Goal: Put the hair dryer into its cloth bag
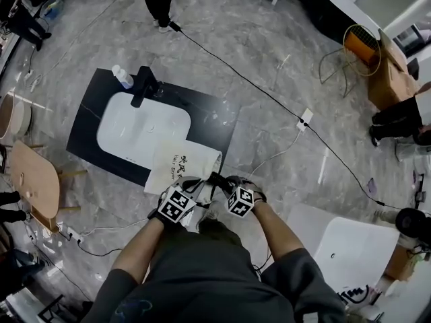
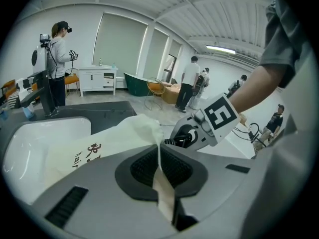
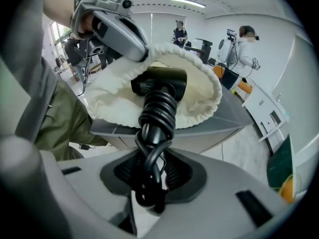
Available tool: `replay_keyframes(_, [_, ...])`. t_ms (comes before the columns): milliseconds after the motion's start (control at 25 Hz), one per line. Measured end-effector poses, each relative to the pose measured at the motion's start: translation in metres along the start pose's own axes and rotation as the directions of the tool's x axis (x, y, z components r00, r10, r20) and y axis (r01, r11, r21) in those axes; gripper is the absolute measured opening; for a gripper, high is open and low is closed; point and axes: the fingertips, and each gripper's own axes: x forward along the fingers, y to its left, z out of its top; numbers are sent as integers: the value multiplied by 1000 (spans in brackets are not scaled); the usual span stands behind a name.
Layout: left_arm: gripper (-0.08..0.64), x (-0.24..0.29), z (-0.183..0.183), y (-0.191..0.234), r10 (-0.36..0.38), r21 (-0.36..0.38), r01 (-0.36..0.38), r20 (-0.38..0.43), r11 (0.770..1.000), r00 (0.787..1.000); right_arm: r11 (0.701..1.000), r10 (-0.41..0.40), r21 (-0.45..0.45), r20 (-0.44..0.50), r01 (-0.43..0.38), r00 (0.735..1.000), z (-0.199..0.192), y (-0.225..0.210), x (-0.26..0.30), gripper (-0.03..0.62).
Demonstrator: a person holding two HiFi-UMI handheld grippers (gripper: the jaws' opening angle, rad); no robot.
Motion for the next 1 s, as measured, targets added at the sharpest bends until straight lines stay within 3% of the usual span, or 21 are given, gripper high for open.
replay_keyframes(520, [14, 9, 8, -21, -103, 12, 103, -2, 995, 995, 988, 19, -155, 94, -5, 995, 75, 11, 14, 109])
replay_keyframes(720, [12, 8, 8, -19, -124, -17, 124, 1, 992, 992, 991, 38, -135, 159, -17, 987, 97, 15, 25, 103])
replay_keyframes(1000, [14, 9, 4, -17, -128, -46, 128, -4, 991, 992, 996, 57, -78, 161, -45, 985, 90, 16, 33, 134])
